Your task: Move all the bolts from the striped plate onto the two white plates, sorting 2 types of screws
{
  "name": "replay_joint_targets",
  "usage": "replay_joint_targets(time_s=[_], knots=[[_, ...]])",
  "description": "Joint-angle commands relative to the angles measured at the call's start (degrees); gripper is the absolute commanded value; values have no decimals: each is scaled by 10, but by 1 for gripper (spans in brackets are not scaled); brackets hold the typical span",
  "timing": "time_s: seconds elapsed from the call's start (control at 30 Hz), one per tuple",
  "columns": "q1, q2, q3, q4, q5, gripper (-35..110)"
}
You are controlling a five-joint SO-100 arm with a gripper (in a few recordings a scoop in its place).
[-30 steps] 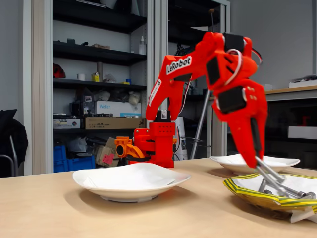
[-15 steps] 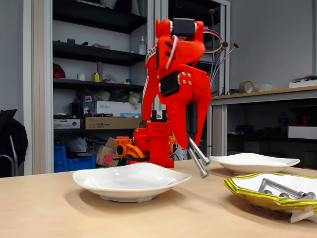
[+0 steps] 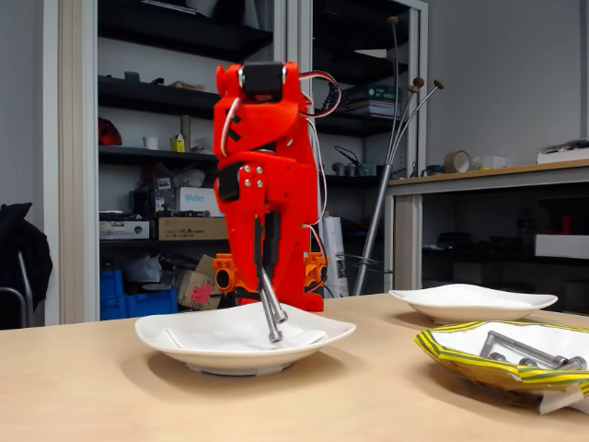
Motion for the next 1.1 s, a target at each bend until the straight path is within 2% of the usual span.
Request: replay_joint_targets(time_s=[0.0, 0.3, 0.8, 1.07], knots=[[15, 17, 4, -1, -16, 4], [-12, 20, 9, -16, -38, 12], [-167, 29, -12, -62, 13, 16], [-279, -32, -69, -127, 160, 12]])
